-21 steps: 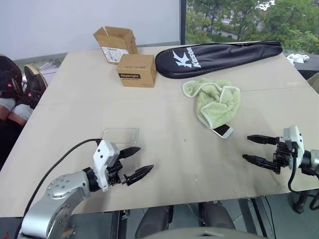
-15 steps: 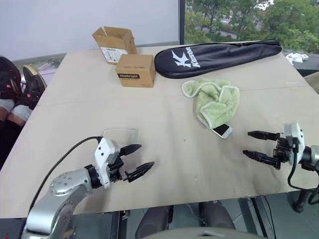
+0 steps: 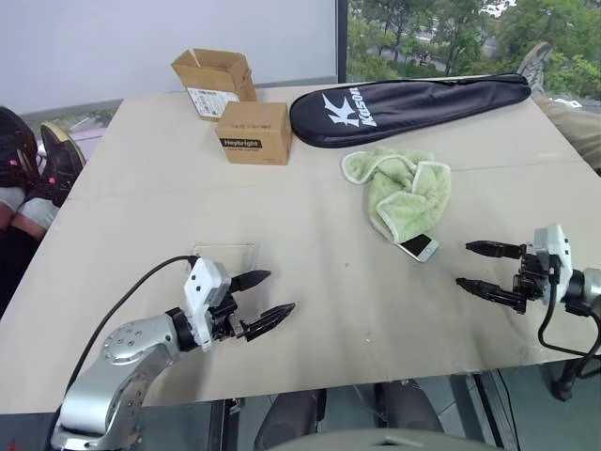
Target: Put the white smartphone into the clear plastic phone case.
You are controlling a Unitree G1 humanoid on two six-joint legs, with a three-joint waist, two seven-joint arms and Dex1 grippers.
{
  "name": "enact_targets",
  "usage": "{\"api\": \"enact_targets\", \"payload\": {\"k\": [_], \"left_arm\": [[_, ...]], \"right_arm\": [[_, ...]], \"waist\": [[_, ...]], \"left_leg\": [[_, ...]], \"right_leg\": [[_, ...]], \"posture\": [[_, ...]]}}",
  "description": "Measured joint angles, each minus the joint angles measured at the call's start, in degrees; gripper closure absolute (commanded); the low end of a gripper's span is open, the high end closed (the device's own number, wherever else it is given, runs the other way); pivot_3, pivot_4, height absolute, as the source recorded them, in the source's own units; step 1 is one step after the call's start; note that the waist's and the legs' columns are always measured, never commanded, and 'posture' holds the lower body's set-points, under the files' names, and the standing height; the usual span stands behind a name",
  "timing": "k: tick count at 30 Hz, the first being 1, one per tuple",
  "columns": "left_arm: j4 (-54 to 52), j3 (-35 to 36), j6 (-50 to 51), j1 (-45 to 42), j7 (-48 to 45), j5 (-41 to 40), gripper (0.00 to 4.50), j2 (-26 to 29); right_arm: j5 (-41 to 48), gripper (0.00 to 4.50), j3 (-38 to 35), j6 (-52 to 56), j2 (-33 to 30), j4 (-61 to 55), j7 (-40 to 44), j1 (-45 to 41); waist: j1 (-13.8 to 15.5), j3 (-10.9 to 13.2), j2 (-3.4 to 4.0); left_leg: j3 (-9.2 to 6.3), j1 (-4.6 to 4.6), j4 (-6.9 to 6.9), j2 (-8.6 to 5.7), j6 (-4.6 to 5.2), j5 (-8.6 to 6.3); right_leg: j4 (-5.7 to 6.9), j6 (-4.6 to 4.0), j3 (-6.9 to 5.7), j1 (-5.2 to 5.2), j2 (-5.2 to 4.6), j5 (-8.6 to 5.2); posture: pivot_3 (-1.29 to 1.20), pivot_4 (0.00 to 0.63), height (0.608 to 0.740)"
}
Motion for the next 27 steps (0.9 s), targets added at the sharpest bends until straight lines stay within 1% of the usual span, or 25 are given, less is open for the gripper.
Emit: {"api": "enact_targets", "payload": {"k": [2,3,5,7,9,12,13,14,16,17,20,21,22,23,27], "left_arm": [[0.03,0.10,0.16,-2.65,1.05,-0.14,0.06,-1.11],[0.09,0.38,0.83,-4.48,2.74,-0.27,0.06,-2.07],[0.17,0.58,1.67,-7.51,5.34,-0.46,0.06,-3.29],[0.14,0.67,3.60,-9.91,8.04,-0.80,0.06,-3.97],[-0.30,0.51,5.14,-11.31,9.45,-1.23,0.06,-4.24],[-0.50,-0.49,6.41,-13.06,10.23,-1.21,0.06,-4.28],[-0.51,-1.09,6.59,-13.54,10.27,-1.11,0.06,-4.28],[-0.53,-1.25,6.60,-13.69,10.26,-1.11,0.06,-4.29],[-0.48,-1.86,6.74,-14.60,10.32,-1.12,0.06,-4.35],[-0.48,-1.87,6.74,-14.85,10.31,-1.12,0.06,-4.34],[-0.47,-1.86,6.75,-14.73,10.31,-1.10,0.06,-4.33],[-0.49,-1.90,6.74,-14.75,10.29,-1.10,0.00,-4.34],[-0.50,-1.92,6.73,-14.72,10.29,-1.11,0.00,-4.36],[-0.52,-1.96,6.74,-14.62,10.29,-1.12,0.00,-4.41],[-0.55,-1.97,6.74,-14.32,10.28,-1.15,0.00,-4.62]], "right_arm": [[-1.77,0.00,1.20,0.08,1.98,-1.00,-3.65,-2.71],[-3.32,0.00,1.94,0.77,3.76,-1.26,-7.37,-5.22],[-5.12,0.00,3.71,3.67,5.75,-1.85,-12.62,-8.92],[-8.09,0.00,6.54,9.06,7.53,-1.26,-18.29,-14.01],[-11.28,0.00,9.63,11.31,8.80,0.83,-21.76,-18.34],[-16.42,0.00,12.81,9.38,12.25,9.68,-25.60,-26.09],[-18.36,0.00,13.32,7.79,14.66,16.77,-28.09,-31.19],[-18.62,0.00,13.32,7.66,14.81,17.49,-28.52,-31.76],[-22.09,0.00,14.41,7.28,16.66,28.24,-32.39,-38.47],[-23.61,0.00,15.36,7.32,16.80,31.12,-33.05,-39.92],[-26.15,0.00,17.52,7.60,17.05,35.09,-32.63,-40.59],[-26.59,0.54,18.07,8.16,17.04,35.68,-32.28,-41.61],[-26.77,0.80,18.31,8.53,17.10,35.69,-31.96,-41.85],[-26.79,1.20,18.29,8.85,17.13,35.74,-31.69,-41.84],[-27.36,3.20,18.38,9.04,17.25,35.76,-31.37,-41.79]], "waist": [[0.02,0.00,0.00],[-0.01,0.00,0.00],[0.04,0.00,0.00],[-0.04,0.00,0.00],[-0.03,0.00,-0.01],[-0.14,0.02,-0.01],[-0.20,0.02,-0.01],[-0.18,0.02,-0.01],[-0.06,0.03,-0.02],[0.03,0.02,-0.02],[0.01,0.02,-0.01],[-0.14,-0.01,-0.02],[-0.18,-0.04,-0.06],[-0.18,-0.04,-0.07],[0.03,-0.04,-0.06]], "left_leg": [[-0.01,0.00,0.01,0.03,-0.01,0.01],[-0.01,0.02,0.02,0.05,-0.03,0.01],[-0.02,0.00,0.02,0.05,-0.07,0.04],[0.00,-0.08,0.02,0.05,-0.30,0.16],[0.00,-0.19,0.01,0.05,-0.34,0.18],[0.05,-0.22,-0.02,0.05,-0.35,0.19],[0.05,-0.21,-0.04,0.05,-0.36,0.19],[0.04,-0.26,-0.05,0.05,-0.36,0.19],[-0.02,-0.31,-0.06,0.04,-0.36,0.19],[-0.07,-0.34,-0.07,0.04,-0.36,0.19],[-0.12,-0.46,-0.09,0.03,-0.37,0.18],[-0.08,-0.45,-0.10,0.03,-0.37,0.18],[-0.10,-0.45,-0.09,0.04,-0.37,0.18],[-0.12,-0.44,-0.09,0.04,-0.37,0.18],[-0.19,-0.42,-0.04,0.01,-0.38,0.19]], "right_leg": [[0.00,-0.06,-0.02,0.00,0.04,0.05],[0.00,-0.08,-0.01,0.00,0.07,0.07],[0.01,-0.06,-0.02,-0.02,0.10,0.10],[0.01,-0.06,0.01,-0.14,0.10,0.11],[0.00,-0.06,0.00,-0.23,0.11,0.12],[-0.04,-0.06,0.01,-0.27,0.19,0.12],[-0.04,-0.07,0.01,-0.27,0.20,0.12],[-0.04,-0.07,0.00,-0.32,0.21,0.12],[-0.06,-0.07,-0.08,-0.34,0.21,0.12],[-0.07,-0.08,-0.15,-0.34,0.21,0.12],[-0.13,-0.08,-0.19,-0.43,0.19,0.12],[-0.12,-0.08,-0.14,-0.43,0.18,0.12],[-0.12,-0.08,-0.16,-0.43,0.19,0.12],[-0.11,-0.08,-0.17,-0.42,0.19,0.12],[-0.08,-0.13,-0.27,-0.34,0.22,0.17]], "posture": [[0.00,0.150,0.740],[0.00,0.150,0.740],[0.00,0.150,0.740],[0.00,0.150,0.740],[0.00,0.150,0.740],[0.00,0.150,0.740],[0.00,0.150,0.740],[0.00,0.150,0.740],[0.00,0.150,0.740],[0.00,0.150,0.740],[0.00,0.150,0.740],[0.00,0.150,0.740],[0.00,0.150,0.740],[0.00,0.150,0.740],[0.00,0.150,0.740]]}}
